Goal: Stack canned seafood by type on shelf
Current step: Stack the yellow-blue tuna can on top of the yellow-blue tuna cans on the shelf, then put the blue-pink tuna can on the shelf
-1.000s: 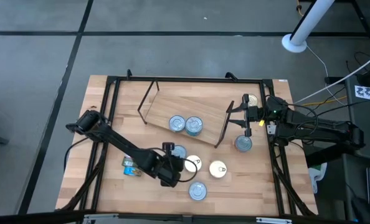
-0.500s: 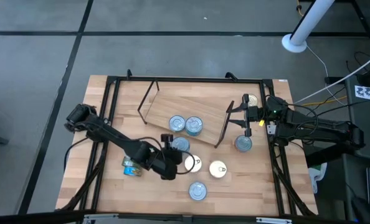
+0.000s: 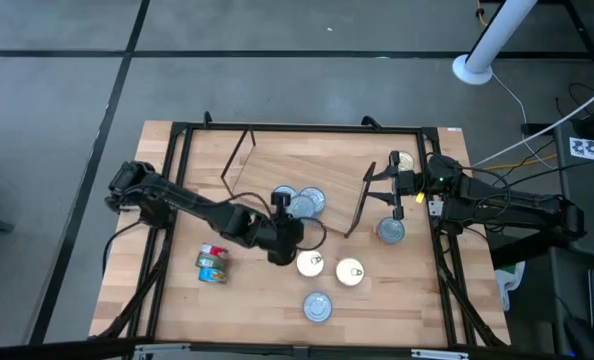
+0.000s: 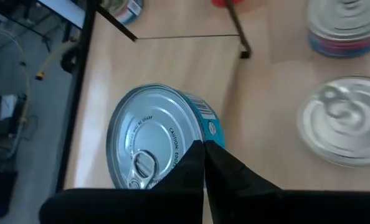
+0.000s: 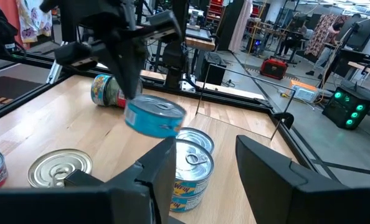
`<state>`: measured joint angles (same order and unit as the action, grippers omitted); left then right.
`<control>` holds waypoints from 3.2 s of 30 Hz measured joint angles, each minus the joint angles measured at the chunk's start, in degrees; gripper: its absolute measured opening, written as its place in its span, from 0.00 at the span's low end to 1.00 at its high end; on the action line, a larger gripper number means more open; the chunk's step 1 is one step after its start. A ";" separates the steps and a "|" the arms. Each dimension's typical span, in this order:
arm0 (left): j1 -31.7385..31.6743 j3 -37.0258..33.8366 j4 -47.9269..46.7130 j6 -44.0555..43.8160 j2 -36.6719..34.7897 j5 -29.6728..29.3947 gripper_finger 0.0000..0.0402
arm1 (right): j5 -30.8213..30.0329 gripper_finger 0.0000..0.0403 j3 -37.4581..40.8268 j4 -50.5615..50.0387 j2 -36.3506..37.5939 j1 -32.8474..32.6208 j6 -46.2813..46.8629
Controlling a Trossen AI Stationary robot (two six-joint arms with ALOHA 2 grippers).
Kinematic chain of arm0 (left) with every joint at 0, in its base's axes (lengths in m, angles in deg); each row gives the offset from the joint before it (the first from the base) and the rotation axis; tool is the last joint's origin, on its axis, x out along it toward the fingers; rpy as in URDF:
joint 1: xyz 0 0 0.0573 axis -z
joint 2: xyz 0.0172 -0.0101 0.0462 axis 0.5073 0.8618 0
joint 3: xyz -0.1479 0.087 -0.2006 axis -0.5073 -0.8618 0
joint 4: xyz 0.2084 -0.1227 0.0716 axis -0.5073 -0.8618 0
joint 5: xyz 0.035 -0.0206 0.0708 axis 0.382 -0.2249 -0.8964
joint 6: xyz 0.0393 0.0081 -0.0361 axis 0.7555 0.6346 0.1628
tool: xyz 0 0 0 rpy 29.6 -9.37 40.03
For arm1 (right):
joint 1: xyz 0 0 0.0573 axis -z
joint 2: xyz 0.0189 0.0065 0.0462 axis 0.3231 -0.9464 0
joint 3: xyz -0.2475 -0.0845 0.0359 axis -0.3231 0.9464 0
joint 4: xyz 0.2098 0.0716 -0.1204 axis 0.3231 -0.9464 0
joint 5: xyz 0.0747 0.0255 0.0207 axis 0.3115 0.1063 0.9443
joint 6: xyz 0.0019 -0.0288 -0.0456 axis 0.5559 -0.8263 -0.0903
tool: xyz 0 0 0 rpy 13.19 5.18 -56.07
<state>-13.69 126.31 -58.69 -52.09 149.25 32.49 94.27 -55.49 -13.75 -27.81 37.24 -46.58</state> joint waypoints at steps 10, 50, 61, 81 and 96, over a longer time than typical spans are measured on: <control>-5.76 0.00 7.35 8.97 0.00 2.66 0.00 | 0.01 0.42 0.00 0.00 0.00 0.00 -0.02; -8.66 -0.50 8.32 12.73 4.37 6.98 0.04 | -0.01 0.42 0.00 -0.06 0.02 -0.02 -0.02; -8.51 -0.50 8.81 12.80 4.35 5.86 0.30 | 0.00 0.42 0.00 0.11 0.02 -0.02 -0.03; 4.73 4.00 8.78 3.64 4.28 12.21 0.39 | 7.38 0.42 0.00 14.42 0.02 -0.98 -0.58; 8.83 0.09 11.79 -2.44 8.36 16.47 0.39 | -9.43 0.42 -0.08 14.32 -2.63 -24.92 -6.38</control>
<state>-4.86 126.39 -46.90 -54.53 157.62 48.97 84.83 -55.57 0.56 -30.43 12.32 -52.96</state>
